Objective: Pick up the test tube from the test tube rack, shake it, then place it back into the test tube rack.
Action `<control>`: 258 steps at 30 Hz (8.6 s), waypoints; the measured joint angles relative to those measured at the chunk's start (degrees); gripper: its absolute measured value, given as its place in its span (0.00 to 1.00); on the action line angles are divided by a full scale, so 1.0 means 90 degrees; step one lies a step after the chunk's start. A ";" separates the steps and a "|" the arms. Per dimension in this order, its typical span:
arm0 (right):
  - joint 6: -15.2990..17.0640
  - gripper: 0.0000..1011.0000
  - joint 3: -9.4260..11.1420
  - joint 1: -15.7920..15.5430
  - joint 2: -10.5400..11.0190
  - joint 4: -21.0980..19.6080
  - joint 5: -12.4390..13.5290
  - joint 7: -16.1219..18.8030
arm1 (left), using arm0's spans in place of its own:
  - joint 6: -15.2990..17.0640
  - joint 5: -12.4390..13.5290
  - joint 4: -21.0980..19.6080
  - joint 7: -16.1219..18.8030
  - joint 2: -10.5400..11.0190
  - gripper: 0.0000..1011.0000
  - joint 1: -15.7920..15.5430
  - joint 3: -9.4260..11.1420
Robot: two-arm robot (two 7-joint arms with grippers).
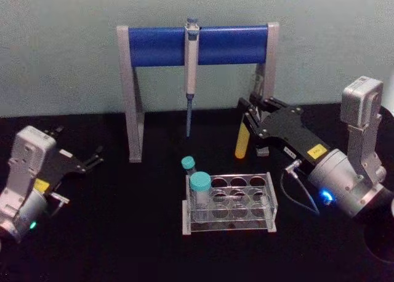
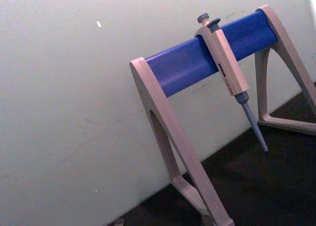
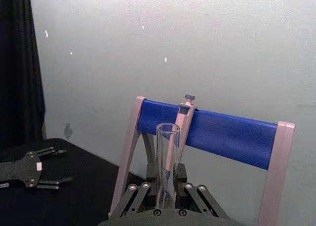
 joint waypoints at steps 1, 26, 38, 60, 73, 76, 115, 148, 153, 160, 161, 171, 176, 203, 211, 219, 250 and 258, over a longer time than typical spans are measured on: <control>0.0000 0.22 0.0003 -0.0001 -0.0001 -0.0001 -0.0001 0.0000 | 0.0000 0.0000 0.0000 0.0000 0.0000 0.99 0.0000 0.0000; 0.0019 0.22 0.0019 -0.0026 -0.0043 -0.0031 -0.0034 0.0003 | 0.0000 0.0000 0.0000 0.0000 0.0000 0.99 0.0000 0.0000; 0.0020 0.22 0.0023 -0.0040 -0.0046 -0.0033 -0.0028 0.0016 | 0.0000 0.0000 0.0000 0.0000 0.0000 0.99 0.0000 0.0000; 0.0018 0.22 -0.0097 -0.0217 0.0180 -0.0302 0.0185 0.0375 | 0.0000 0.0000 0.0000 0.0000 0.0000 0.99 0.0000 0.0000; 0.0012 0.22 -0.0404 -0.0534 0.0497 -0.0352 0.0523 0.0628 | 0.0000 0.0000 0.0000 0.0000 0.0000 0.99 0.0000 0.0000; 0.0012 0.22 -0.0430 -0.0494 0.0480 -0.0294 0.0520 0.0610 | 0.0000 0.0000 0.0000 0.0000 0.0000 0.99 0.0000 0.0000; 0.0209 0.22 -0.0620 -0.0368 0.0273 0.0300 0.0293 0.0432 | 0.0000 0.0000 0.0000 0.0000 0.0000 0.99 0.0000 0.0000; 0.0321 0.22 -0.0699 -0.0262 0.0147 0.0612 0.0210 0.0406 | 0.0000 0.0000 0.0000 0.0000 0.0000 0.99 0.0000 0.0000; 0.0321 0.22 -0.0697 -0.0264 0.0149 0.0610 0.0215 0.0408 | 0.0000 0.0000 0.0000 0.0000 0.0000 0.99 0.0000 0.0000; 0.0334 0.39 -0.0695 -0.0268 0.0153 0.0610 0.0210 0.0409 | 0.0000 0.0000 0.0000 0.0000 0.0000 0.99 0.0000 0.0000; 0.0334 0.40 -0.0695 -0.0269 0.0153 0.0610 0.0210 0.0410 | 0.0000 0.0000 0.0000 0.0000 0.0000 0.99 0.0000 0.0000; 0.0334 0.75 -0.0692 -0.0271 0.0154 0.0606 0.0217 0.0414 | 0.0000 0.0000 0.0000 0.0000 0.0000 0.99 0.0000 0.0000; 0.0333 0.88 -0.0692 -0.0270 0.0154 0.0604 0.0219 0.0416 | 0.0000 0.0000 0.0000 0.0000 0.0000 0.99 0.0000 0.0000; -0.0147 0.99 -0.0381 -0.0435 0.0306 -0.0175 0.0238 0.0381 | 0.0000 0.0000 0.0000 0.0000 0.0000 0.99 0.0000 0.0000; -0.0517 0.99 0.0216 -0.0894 0.0167 -0.0753 -0.0269 -0.0585 | 0.0000 0.0000 0.0000 0.0000 0.0000 0.99 0.0000 0.0000; -0.0478 0.99 0.0571 -0.1178 -0.0008 -0.0773 -0.0964 -0.1446 | 0.0000 0.0000 0.0000 0.0000 0.0000 0.99 0.0000 0.0000; 0.0497 0.99 0.0881 -0.1217 -0.0722 0.0875 -0.1663 -0.1782 | 0.0000 0.0000 0.0000 0.0000 0.0000 0.99 0.0000 0.0000; 0.0533 0.99 0.0922 -0.1191 -0.0783 0.0941 -0.1711 -0.1687 | 0.0000 0.0000 0.0000 0.0000 0.0000 0.99 0.0000 0.0000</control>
